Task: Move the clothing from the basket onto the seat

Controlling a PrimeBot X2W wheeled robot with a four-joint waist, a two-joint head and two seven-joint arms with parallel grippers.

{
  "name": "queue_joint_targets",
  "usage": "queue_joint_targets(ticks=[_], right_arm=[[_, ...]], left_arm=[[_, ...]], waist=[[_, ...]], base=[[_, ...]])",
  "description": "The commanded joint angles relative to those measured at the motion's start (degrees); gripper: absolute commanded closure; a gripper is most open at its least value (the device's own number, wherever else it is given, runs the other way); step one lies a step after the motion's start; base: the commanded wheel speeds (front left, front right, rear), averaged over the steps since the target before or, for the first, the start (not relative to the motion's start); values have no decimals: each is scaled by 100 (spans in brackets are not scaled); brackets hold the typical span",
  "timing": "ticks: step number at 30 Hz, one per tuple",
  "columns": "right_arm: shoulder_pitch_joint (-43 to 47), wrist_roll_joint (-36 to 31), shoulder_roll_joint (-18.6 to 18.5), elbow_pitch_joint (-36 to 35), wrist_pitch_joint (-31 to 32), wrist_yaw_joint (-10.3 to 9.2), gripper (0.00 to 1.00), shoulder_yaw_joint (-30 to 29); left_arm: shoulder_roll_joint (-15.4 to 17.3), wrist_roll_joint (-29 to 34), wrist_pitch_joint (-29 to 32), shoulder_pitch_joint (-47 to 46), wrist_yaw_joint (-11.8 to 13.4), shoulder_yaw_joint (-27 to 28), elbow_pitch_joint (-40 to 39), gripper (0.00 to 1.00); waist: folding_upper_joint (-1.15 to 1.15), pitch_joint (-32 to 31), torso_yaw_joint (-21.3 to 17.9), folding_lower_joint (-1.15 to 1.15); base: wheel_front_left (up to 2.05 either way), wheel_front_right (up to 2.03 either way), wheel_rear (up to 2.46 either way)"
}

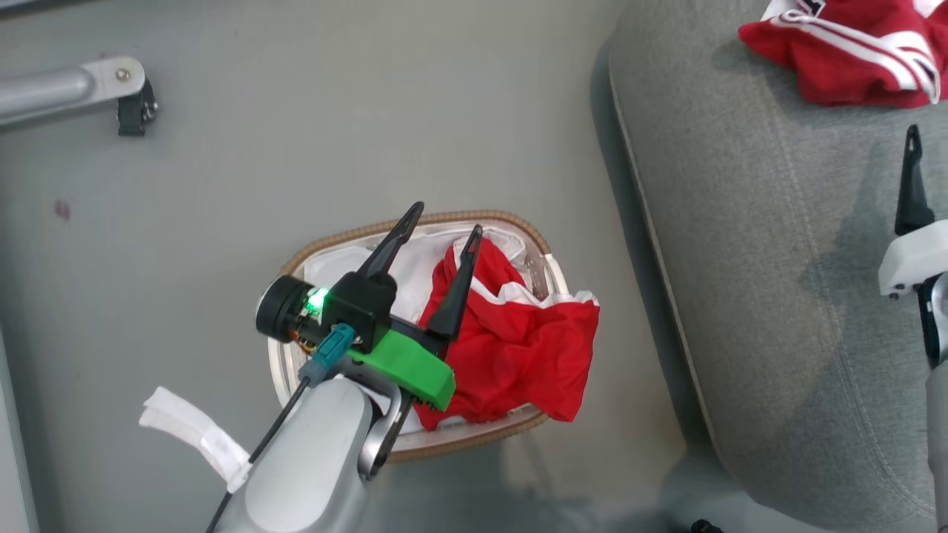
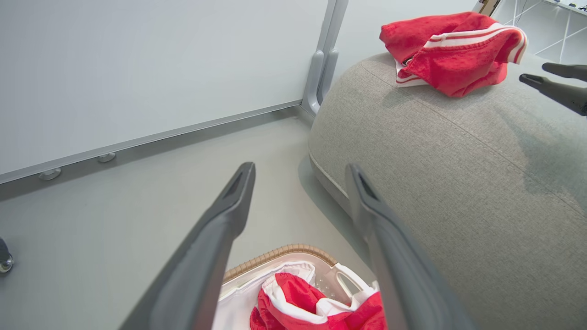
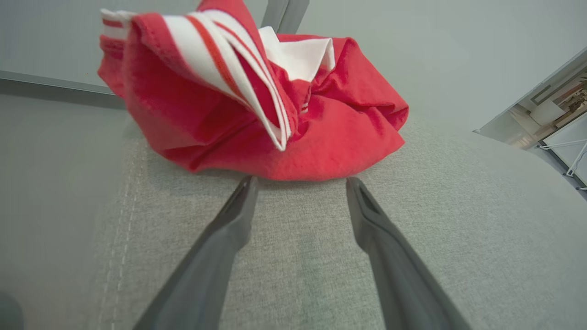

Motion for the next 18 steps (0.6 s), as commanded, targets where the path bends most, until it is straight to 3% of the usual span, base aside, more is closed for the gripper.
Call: queue_joint_targets(ticks=[1, 12, 18], right_arm=[[121, 62, -11, -70, -11, -8, 0, 63], [412, 263, -157, -434, -11, -8, 0, 682], [251, 391, -139, -298, -11, -8, 0, 905]], left_arm=[[25, -39, -5, 111, -16, 68, -3, 0], [24, -257, -5, 588, -12, 446, -154, 0], [23, -375, -5, 882, 68, 831, -262, 0]], waist=[[0, -261, -52, 0], [0, -1153, 190, 0], [0, -1671, 425, 0]], base=[[0, 0, 0], [0, 0, 0], [0, 0, 0]])
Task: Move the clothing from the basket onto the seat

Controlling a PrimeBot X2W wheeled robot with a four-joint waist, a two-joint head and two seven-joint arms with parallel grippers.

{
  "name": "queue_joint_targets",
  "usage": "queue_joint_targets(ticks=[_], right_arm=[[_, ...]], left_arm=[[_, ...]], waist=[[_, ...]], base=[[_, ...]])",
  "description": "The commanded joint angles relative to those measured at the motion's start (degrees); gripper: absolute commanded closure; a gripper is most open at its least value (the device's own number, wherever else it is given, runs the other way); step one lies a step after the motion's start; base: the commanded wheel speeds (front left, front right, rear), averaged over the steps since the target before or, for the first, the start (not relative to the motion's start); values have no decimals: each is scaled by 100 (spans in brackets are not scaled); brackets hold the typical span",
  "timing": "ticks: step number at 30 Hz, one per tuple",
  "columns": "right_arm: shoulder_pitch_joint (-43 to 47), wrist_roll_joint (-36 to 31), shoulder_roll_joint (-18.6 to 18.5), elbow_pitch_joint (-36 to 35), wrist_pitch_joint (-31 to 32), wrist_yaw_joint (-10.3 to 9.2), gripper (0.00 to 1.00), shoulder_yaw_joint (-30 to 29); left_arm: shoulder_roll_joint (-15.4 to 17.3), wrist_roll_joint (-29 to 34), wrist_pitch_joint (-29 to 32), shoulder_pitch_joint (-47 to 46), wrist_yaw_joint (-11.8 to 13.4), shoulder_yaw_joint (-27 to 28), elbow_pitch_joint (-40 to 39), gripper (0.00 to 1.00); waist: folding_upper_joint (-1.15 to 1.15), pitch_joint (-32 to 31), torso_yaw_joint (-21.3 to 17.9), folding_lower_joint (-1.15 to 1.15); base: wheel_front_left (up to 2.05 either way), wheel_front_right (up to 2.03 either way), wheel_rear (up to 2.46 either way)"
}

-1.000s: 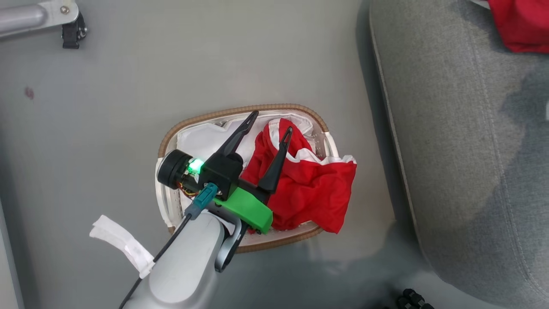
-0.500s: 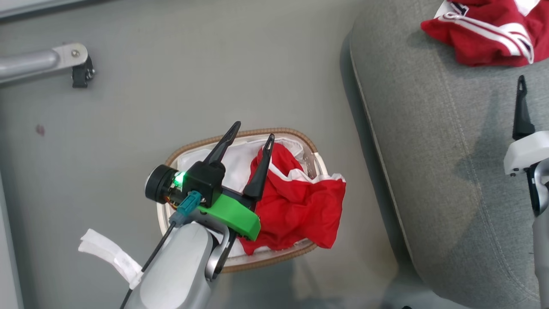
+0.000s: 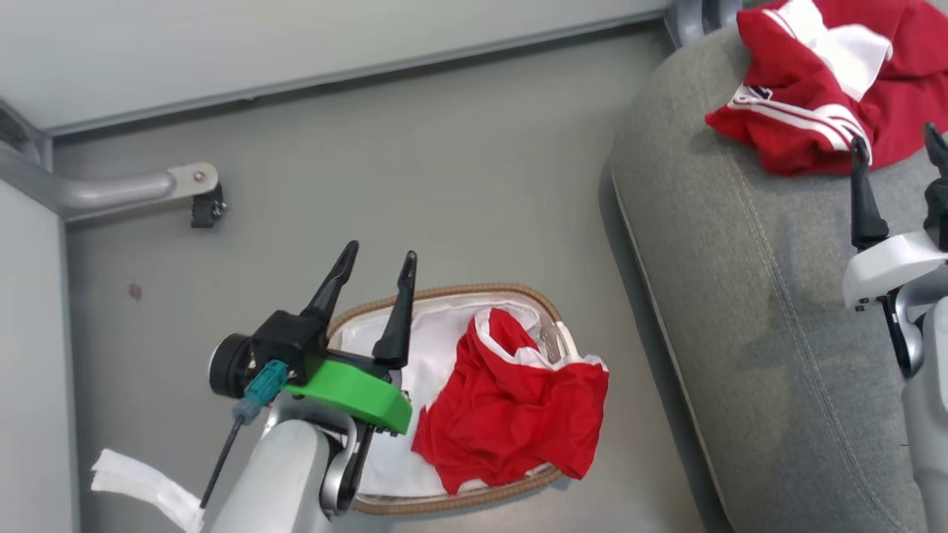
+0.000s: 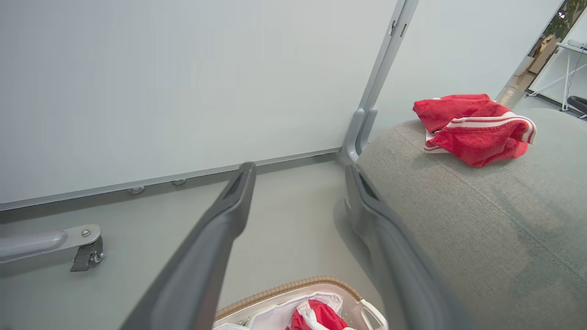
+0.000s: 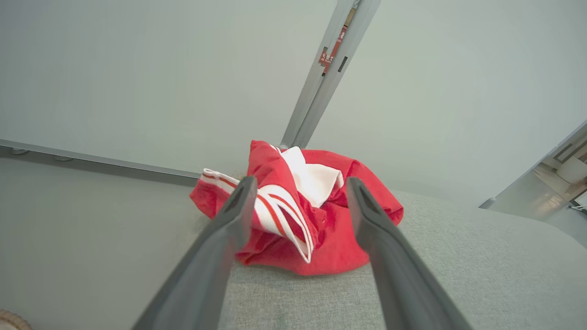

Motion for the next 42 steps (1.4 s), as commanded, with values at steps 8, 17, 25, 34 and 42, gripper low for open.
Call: queue_joint_targets(ticks=[8, 17, 25, 34, 42], right_arm=[[66, 194, 538, 145, -11, -8, 0, 360], [763, 502, 1034, -3, -11, -8, 0, 497], [1650, 1092, 1082, -341, -11, -8, 0, 732], [1934, 1366, 1085, -406, -11, -8, 0, 891], [1942, 1365, 1086, -415, -11, -8, 0, 929]], left_arm=[[20, -198, -5, 601, 158, 674, -130, 0], [19, -355, -5, 1171, 286, 1229, -192, 0], [19, -322, -5, 1581, 313, 1386, -132, 0], [19, -377, -5, 1654, 294, 1459, -45, 0], [19, -412, -5, 1640, 276, 1437, 16, 0]], waist=[[0, -819, 502, 0], [0, -1116, 689, 0], [0, -1392, 784, 0], [0, -1426, 758, 0], [0, -1440, 748, 0]], base=[[0, 0, 0], [0, 0, 0], [0, 0, 0], [0, 0, 0], [0, 0, 0]])
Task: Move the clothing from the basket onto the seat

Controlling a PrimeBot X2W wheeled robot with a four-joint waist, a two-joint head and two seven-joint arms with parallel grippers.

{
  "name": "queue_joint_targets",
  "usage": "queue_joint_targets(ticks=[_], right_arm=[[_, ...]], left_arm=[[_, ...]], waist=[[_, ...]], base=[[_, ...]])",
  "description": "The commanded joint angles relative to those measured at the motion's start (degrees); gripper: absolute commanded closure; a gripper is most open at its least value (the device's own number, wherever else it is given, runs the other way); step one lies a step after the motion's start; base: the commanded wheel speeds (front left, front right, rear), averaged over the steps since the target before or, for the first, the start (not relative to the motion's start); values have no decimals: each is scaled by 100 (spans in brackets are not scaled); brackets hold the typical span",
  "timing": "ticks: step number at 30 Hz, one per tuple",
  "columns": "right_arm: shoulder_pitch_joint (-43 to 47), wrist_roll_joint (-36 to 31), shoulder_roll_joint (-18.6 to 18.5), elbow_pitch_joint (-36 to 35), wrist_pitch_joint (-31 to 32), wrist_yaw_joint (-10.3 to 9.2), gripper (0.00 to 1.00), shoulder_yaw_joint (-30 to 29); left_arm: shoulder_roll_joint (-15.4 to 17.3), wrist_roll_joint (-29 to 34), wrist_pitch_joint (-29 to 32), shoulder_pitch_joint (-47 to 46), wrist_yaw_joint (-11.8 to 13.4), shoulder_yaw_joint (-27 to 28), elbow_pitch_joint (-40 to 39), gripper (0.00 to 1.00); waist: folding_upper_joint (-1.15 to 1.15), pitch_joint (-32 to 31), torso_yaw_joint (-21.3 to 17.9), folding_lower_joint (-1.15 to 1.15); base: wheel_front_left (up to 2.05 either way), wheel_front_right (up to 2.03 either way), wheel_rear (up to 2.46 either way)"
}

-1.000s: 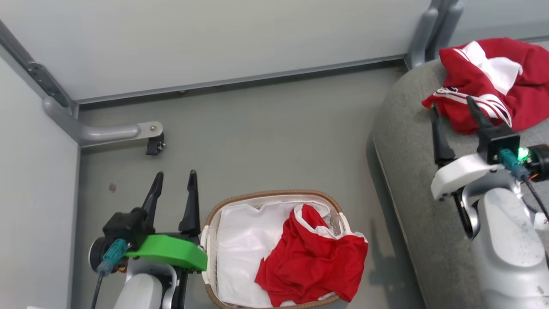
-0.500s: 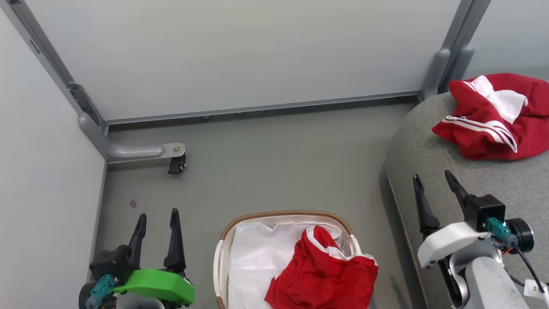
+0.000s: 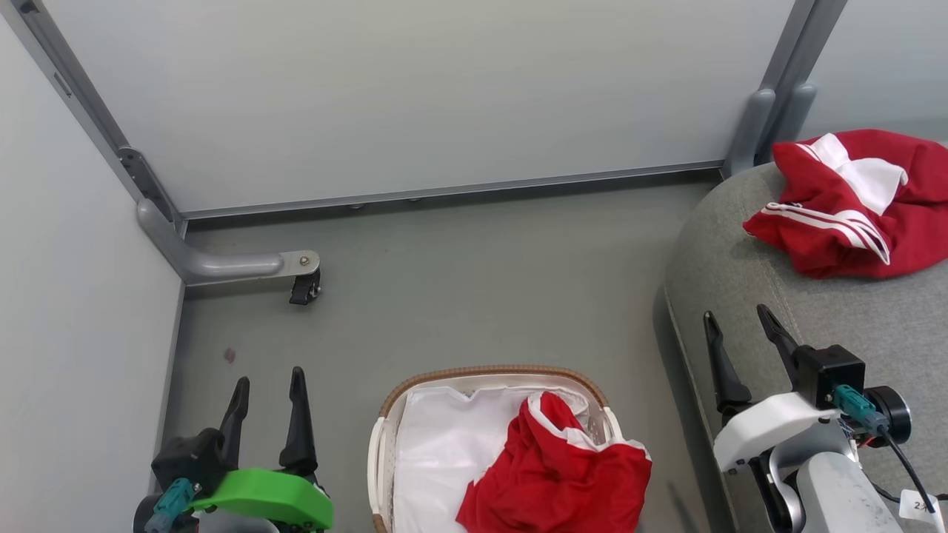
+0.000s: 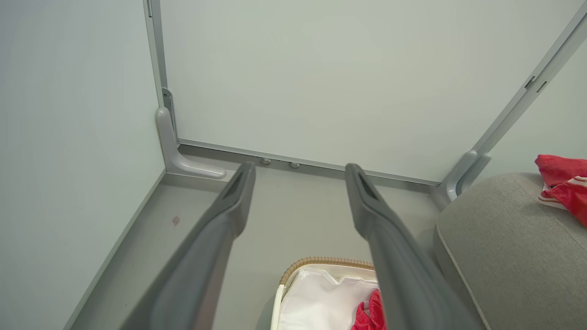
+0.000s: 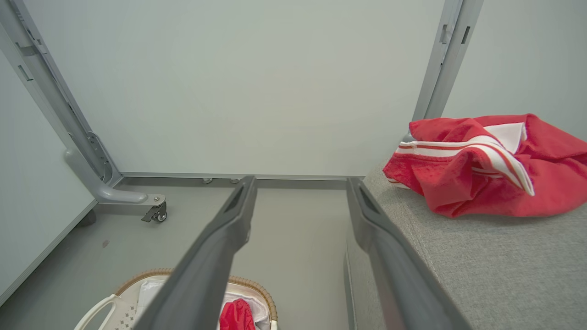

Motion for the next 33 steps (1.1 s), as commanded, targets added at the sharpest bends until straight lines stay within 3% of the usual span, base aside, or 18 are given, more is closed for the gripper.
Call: queue_joint_targets(ticks=[1, 21, 28, 33], right_arm=[[64, 5, -21, -14, -11, -8, 0, 7], [-119, -43, -20, -94, -11, -8, 0, -63], [-411, -213, -21, -377, -11, -8, 0, -217], [-797, -346, -20, -664, -11, -8, 0, -397]], left_arm=[[17, -34, -5, 46, -6, 1, 21, 0], [18, 152, -5, -232, -71, -169, 101, 0], [18, 121, -5, -876, -190, -619, 417, 0], [18, 37, -4, -1527, -226, -1162, 875, 0]], waist=[[0, -2, -3, 0], [0, 226, -49, 0], [0, 791, -140, 0], [0, 1519, -291, 0]], base=[[0, 0, 0], [0, 0, 0], [0, 0, 0], [0, 0, 0]])
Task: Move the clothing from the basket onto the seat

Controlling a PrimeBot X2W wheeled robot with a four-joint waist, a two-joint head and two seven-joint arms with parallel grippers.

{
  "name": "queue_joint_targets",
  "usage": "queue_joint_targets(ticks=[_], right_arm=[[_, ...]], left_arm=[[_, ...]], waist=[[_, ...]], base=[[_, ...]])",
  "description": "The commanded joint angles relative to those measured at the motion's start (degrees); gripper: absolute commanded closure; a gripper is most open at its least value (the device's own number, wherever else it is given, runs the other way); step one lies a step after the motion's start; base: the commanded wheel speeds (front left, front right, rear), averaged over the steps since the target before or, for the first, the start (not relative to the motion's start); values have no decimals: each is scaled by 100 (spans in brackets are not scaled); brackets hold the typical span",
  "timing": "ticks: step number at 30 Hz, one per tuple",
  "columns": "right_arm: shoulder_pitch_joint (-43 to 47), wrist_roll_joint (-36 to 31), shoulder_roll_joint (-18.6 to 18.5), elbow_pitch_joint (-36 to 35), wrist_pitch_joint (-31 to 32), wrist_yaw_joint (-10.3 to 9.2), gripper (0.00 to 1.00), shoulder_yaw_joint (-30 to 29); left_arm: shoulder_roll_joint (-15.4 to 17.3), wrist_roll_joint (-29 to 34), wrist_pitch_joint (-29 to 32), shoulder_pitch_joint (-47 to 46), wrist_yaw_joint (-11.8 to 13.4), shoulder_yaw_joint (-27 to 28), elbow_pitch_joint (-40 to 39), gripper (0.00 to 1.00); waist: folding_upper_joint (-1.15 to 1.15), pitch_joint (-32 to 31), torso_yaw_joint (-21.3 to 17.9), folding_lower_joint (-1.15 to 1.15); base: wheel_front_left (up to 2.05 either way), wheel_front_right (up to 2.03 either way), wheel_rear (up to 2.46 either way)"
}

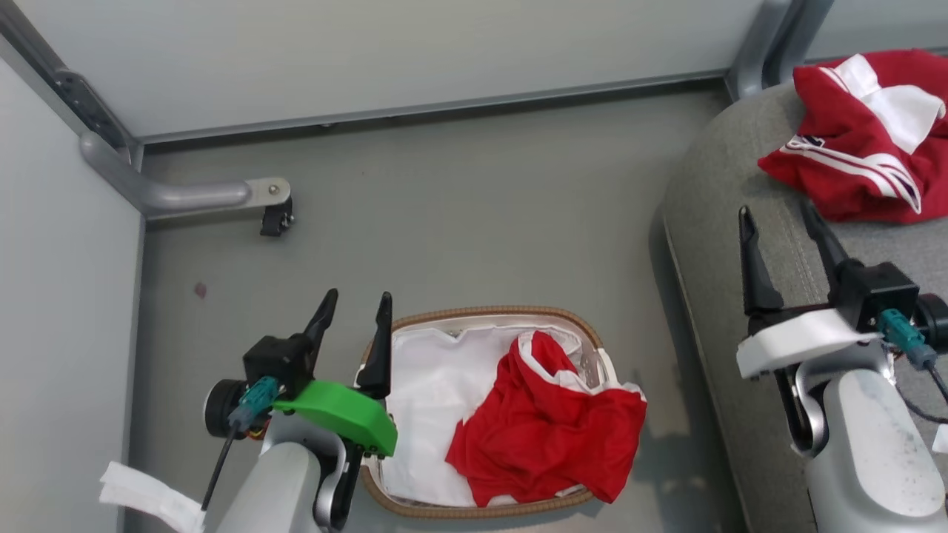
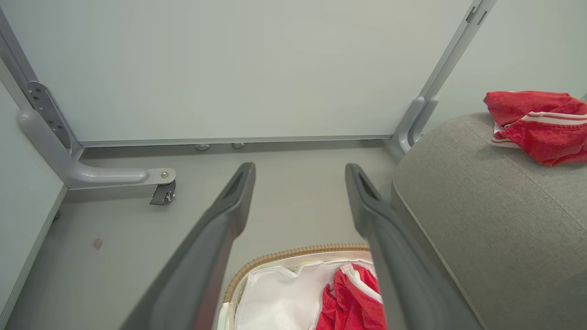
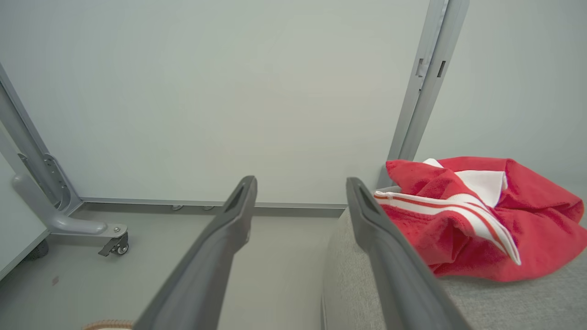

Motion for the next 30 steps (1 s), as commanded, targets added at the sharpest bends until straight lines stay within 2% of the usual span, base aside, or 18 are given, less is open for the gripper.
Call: queue_joint_targets(ticks=[1, 8, 14, 26, 30], right_arm=[[-141, -46, -18, -88, -11, -8, 0, -57], [-708, -17, -16, -447, -11, -8, 0, -162], [-1055, 158, -14, -668, -11, -8, 0, -6], [-1522, 491, -14, -1071, -11, -8, 0, 392], [-1618, 547, -13, -1168, -11, -8, 0, 504]], left_arm=[[21, -48, -5, -203, -32, -104, 120, 0], [26, -380, -5, -1223, -69, -1199, 1298, 0], [29, -313, -5, -1907, -96, -2058, 1786, 0], [29, 192, 20, -3147, -139, -3569, 2784, 0], [30, 106, 129, -3391, -140, -4029, 2938, 0]], waist=[[0, 665, -182, 0], [0, 1794, -505, 0], [0, 2474, -828, 0], [0, 3341, -1343, 0], [0, 3525, -1456, 0]], base=[[0, 0, 0], [0, 0, 0], [0, 0, 0], [0, 0, 0], [0, 0, 0]])
